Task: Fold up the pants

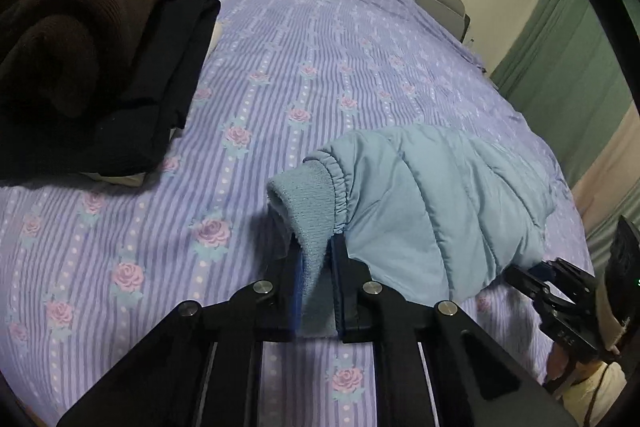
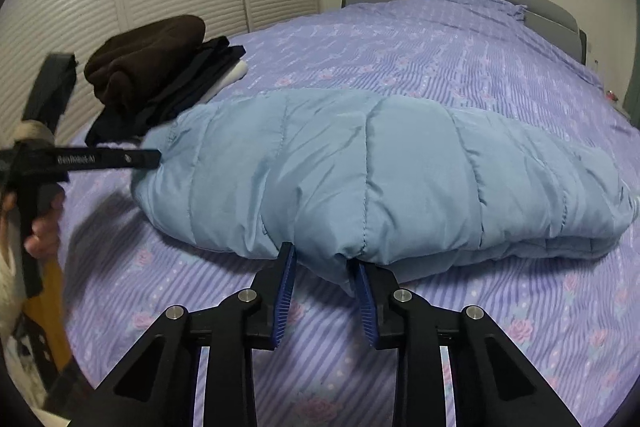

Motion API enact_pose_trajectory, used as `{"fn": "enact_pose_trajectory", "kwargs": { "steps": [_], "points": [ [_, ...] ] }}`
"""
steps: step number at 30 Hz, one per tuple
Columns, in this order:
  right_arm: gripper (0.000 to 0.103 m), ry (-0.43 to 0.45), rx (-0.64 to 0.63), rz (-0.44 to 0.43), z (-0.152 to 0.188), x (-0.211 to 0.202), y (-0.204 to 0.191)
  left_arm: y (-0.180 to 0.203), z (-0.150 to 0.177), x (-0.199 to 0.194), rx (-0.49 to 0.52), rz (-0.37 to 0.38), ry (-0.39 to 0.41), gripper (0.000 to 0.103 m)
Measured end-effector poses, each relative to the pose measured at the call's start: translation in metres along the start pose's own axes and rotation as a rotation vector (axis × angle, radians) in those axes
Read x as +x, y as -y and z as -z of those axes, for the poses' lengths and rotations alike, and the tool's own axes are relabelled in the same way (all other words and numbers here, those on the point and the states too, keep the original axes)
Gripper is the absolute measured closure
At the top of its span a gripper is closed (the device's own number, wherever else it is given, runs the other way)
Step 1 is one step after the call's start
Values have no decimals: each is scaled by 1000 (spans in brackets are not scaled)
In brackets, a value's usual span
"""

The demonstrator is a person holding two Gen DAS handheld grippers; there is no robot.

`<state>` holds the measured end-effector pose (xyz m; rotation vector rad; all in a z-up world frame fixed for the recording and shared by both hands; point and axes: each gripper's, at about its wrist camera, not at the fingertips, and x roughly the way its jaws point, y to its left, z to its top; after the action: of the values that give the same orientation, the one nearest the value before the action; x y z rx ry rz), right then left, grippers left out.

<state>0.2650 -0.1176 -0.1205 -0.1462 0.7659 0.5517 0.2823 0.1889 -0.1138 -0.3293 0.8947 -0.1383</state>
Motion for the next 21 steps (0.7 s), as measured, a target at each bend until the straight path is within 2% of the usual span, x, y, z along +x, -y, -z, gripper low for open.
{"fn": "enact_pose_trajectory", "kwargs": {
  "steps": [2, 3, 6, 9, 13, 16, 18, 21],
  "points": [
    [72, -2, 19, -12, -1, 4, 3, -4, 2, 4, -25, -2, -14, 89],
    [76, -4, 26, -14, 0, 5, 3, -5, 2, 5, -31, -12, -17, 90],
    [87, -17, 21, -32, 4, 4, 1, 1, 2, 2, -25, -85, -6, 90],
    [92, -39, -9, -59, 6, -2, -8, 8, -4, -2, 15, -161, 9, 90],
    [93, -73, -67, -62, 9, -8, -24, 8, -6, -1, 58, -214, -12, 90],
    [94, -132, -18, -104, 17, 2, -23, 6, -4, 1, 74, -245, -45, 90],
    [94, -161, -9, -96, 23, 12, -21, 3, -4, 5, 69, -253, -68, 90],
    [94, -170, 43, -104, 27, 18, -16, -1, -3, 10, 42, -257, -87, 90]
  ]
}}
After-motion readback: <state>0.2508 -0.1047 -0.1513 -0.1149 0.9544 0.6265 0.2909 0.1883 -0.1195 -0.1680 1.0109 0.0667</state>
